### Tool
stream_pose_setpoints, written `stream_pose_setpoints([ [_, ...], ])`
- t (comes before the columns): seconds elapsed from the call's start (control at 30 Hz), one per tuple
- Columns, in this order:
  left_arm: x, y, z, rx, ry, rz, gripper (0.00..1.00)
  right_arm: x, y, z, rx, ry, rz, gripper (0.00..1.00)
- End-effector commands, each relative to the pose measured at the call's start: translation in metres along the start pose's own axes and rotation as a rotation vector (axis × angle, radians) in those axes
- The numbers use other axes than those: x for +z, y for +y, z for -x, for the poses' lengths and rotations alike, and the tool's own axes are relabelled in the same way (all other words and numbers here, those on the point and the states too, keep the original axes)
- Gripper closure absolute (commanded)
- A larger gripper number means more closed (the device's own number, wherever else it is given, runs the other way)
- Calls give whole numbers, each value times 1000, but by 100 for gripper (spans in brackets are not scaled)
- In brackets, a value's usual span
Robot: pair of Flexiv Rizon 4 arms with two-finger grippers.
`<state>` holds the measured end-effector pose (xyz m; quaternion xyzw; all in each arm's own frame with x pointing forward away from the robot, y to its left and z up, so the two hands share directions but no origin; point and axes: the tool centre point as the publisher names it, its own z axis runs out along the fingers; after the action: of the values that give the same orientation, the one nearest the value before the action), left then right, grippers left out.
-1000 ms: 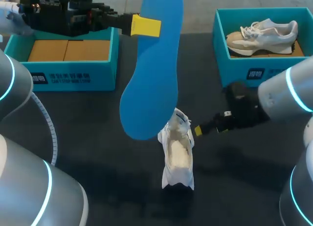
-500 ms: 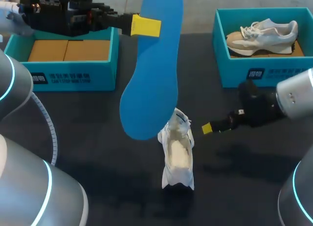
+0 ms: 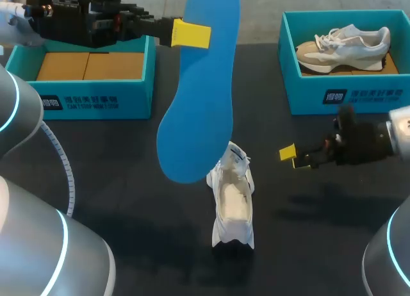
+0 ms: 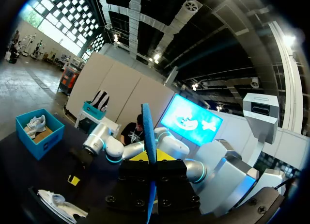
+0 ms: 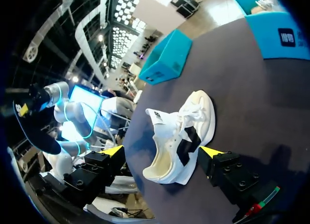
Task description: Take the shoe out of the shoebox, open the shoe tongue, remove and reinsert the insole, then place the shoe into the shoebox
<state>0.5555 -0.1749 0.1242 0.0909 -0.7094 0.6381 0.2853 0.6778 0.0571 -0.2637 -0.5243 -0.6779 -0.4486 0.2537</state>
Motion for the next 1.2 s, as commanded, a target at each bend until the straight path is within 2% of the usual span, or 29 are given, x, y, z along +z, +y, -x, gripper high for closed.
stream_pose_setpoints([
  [0.03, 1, -1, 1, 0, 0, 3, 100, -9, -2, -11, 30, -56, 17, 0],
  [0.27, 1, -1, 1, 0, 0, 3, 100, -16, 5, -26, 83, -35, 38, 0],
  [0.5, 1, -1, 1, 0, 0, 3, 100, -14, 10, -38, 109, 70, 58, 0],
  [0.6, 1, -1, 1, 0, 0, 3, 100, -11, 13, -44, 119, 149, 83, 0],
  [0.93, 1, -1, 1, 0, 0, 3, 100, -11, 13, -44, 119, 149, 83, 0],
  [0.97, 1, -1, 1, 0, 0, 3, 100, -12, 14, -40, 155, 142, 93, 0],
  [1.03, 1, -1, 1, 0, 0, 3, 100, -9, 16, -40, 165, 185, 100, 0],
  [1.2, 1, -1, 1, 0, 0, 3, 100, -5, 21, -39, 208, 215, 103, 0],
])
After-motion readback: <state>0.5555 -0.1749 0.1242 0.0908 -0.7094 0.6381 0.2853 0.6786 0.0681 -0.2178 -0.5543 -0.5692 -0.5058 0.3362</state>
